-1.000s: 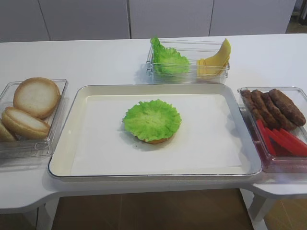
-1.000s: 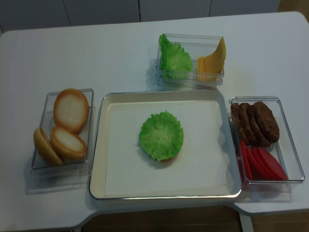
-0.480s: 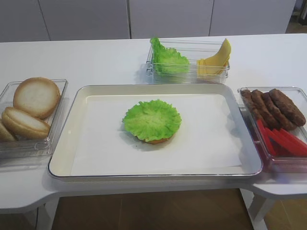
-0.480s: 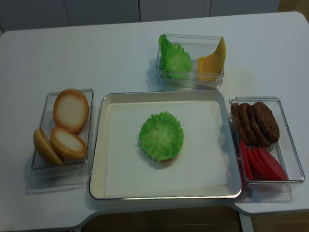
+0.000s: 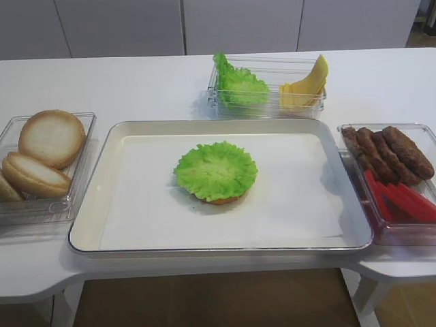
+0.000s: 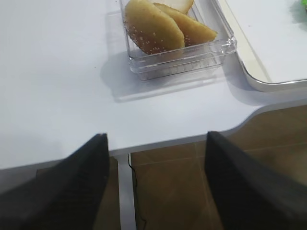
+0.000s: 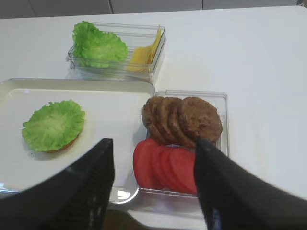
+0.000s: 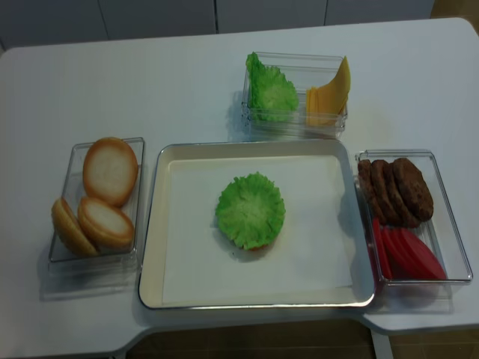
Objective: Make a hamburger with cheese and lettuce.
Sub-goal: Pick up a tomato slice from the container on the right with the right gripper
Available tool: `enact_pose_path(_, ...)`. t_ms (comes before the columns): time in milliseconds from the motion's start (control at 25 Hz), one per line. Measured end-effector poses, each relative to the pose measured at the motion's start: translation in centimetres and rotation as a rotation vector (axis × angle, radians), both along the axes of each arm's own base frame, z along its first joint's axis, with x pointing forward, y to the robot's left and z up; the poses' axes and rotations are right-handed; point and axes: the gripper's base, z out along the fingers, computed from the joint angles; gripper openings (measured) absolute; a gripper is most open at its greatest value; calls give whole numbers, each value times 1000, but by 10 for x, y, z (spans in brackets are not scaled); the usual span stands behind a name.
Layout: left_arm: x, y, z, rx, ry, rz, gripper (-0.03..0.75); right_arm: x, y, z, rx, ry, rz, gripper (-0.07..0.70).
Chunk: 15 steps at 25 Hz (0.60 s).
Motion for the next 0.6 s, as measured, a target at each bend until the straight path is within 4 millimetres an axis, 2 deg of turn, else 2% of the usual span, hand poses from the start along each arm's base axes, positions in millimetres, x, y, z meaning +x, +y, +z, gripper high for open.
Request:
enact_pose_path(160,0,0,0,0,0,0,468,25,2,8,30,57,13,421)
enact_pose_path(360,0,0,0,0,0,0,468,51,3,17,58,108,12,382)
enact_pose_path(600,0,0,0,0,0,0,468,78,8,19,100,235,43,375)
